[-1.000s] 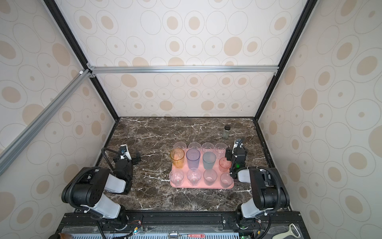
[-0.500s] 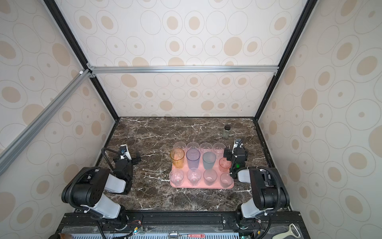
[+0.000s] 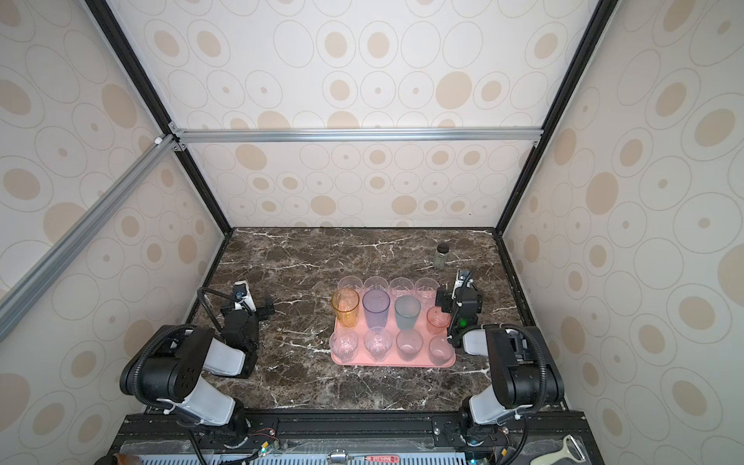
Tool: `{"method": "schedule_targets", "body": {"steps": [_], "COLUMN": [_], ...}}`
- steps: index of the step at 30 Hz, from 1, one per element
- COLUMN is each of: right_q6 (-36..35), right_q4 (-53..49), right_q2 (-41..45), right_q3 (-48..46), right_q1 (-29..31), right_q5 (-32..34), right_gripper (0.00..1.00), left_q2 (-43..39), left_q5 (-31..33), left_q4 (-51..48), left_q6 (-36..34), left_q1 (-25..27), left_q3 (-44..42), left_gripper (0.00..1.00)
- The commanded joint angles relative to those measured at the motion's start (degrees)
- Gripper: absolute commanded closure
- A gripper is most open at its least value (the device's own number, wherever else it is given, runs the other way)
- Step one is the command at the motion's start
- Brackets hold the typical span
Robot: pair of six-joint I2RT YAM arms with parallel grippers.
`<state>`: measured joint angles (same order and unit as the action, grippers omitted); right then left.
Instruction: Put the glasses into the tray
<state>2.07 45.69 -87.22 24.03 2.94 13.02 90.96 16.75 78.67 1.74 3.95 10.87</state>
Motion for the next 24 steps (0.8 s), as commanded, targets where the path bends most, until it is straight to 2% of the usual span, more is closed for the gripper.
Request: {"method": "schedule_targets", "body": {"steps": [1, 24], "right_q6": [-0.7, -1.0], "right_q4": [1.0, 1.8], "right_q2": [-0.5, -0.8], "right_q3": [-0.6, -0.9], "right_q1": [0.3, 0.4], "right_q5": [-0.3, -0.8], "right_gripper": [0.01, 0.01], "left_q2": [-0.3, -0.3], "left_q5": [-0.2, -1.2], "left_q4": [1.0, 1.5], "left_q6": [0.2, -0.8], "left_q1": [-0.2, 0.3], "left_q3": [1.2, 1.0], "left_gripper": [0.01, 0.01]}}
